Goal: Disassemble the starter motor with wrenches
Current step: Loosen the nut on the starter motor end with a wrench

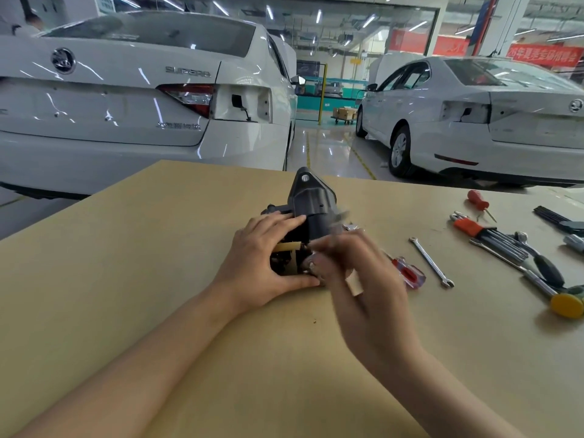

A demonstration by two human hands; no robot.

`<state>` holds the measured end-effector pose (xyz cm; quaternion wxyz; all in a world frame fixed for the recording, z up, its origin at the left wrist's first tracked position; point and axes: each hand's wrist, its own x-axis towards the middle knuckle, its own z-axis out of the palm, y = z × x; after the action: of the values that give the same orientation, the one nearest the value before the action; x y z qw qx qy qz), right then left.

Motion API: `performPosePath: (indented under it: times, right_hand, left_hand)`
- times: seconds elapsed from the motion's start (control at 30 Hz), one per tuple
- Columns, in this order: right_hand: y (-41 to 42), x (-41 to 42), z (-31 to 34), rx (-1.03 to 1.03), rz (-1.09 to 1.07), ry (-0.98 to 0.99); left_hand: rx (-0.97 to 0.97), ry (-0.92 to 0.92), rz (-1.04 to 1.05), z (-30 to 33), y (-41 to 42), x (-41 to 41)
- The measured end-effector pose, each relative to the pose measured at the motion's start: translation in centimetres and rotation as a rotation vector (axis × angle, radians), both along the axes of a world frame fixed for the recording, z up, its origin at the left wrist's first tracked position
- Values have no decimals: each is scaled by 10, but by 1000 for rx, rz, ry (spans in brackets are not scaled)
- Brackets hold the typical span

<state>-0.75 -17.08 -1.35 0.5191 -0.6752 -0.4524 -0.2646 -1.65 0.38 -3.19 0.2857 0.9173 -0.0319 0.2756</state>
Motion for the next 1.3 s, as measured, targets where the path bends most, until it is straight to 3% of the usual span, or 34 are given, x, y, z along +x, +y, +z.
performPosePath:
  times: [0.13, 0.23, 0.4, 0.83, 0.97, 1.07, 1.17, 1.3]
  right_hand:
    - [-4, 7, -1, 365, 95, 802]
    - [-7, 12, 0, 499, 164, 1125]
    - [-7, 16, 4, 623, 222, 1235]
    - [-5, 13, 0, 723, 279, 1520]
    - [-4, 12, -2, 714, 278, 1454]
    - [-7, 12, -1, 628, 214, 1273]
    - [-6, 11, 4, 449, 84, 887]
    - [3, 13, 3, 85, -110, 140]
  left_hand:
    - [-35, -51, -18, 1, -2, -3]
    - [-112, -122, -52, 4, -5, -6]
    - [-135, -147, -76, 5, -12, -6]
    - [-119, -137, -90, 4, -10, -4]
    - [-123, -138, -94, 5, -11, -4]
    - [-131, -128, -86, 6, -12, -5]
    - [-143, -110, -78, 6, -12, -7]
    - [-177, -97, -89, 6, -13, -8]
